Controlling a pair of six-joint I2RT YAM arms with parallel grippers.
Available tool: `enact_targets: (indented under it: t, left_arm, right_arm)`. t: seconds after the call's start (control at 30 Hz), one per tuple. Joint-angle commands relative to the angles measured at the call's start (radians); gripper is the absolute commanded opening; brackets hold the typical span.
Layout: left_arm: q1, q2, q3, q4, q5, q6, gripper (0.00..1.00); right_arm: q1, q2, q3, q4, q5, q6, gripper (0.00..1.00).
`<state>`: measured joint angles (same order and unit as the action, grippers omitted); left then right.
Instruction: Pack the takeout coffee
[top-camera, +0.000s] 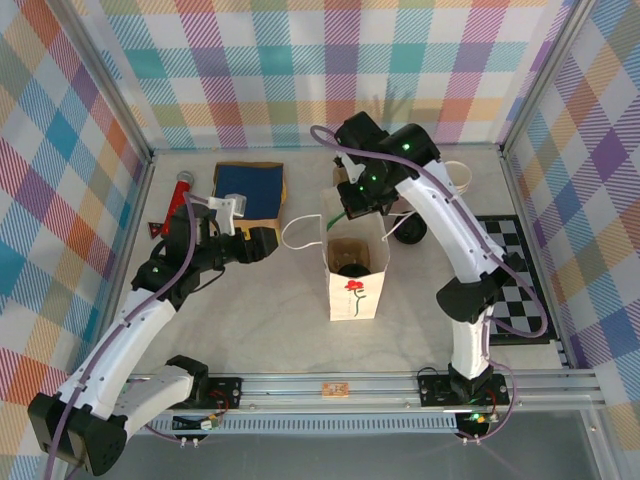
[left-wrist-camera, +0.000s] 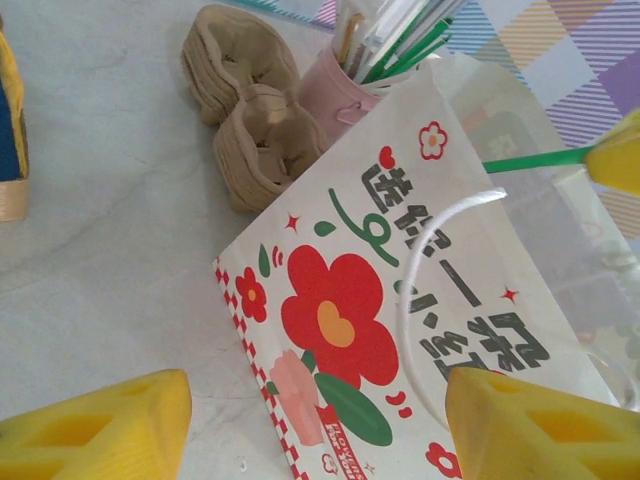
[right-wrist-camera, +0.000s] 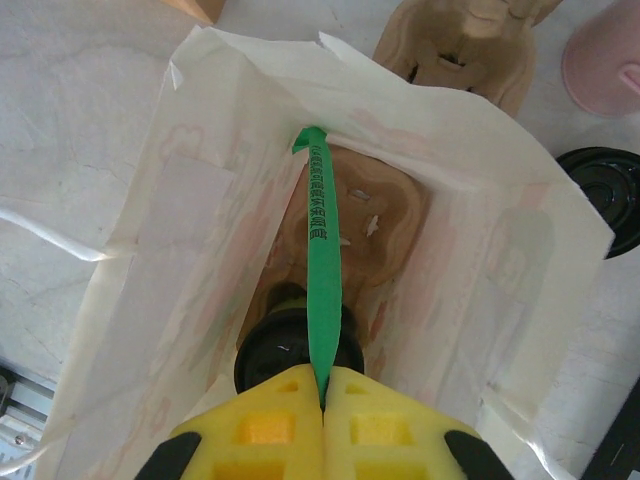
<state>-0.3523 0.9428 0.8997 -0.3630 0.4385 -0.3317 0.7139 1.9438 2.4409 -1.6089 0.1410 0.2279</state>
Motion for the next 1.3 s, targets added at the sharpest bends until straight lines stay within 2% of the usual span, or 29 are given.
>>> enact_targets:
  t: [0.0,0.73,1.27]
  left_arm:
    - [-0.011,-0.025,0.032,0.014,0.04,0.027,0.68]
    - [-0.02,-0.04,0.067,-0.031,0.051,0.048,0.68]
    - [-0.025,-0.059,0.084,-0.05,0.06,0.053,0.68]
  right_arm:
    - [0.007,0.02,0.021,-0.095,-0.012,0.013,0.0]
    - [0.007,0.113,0.02,-0.091,0.008,-0.001,0.0]
    - [0.007,0.157,0.018,-0.068,0.05,-0.003,0.08]
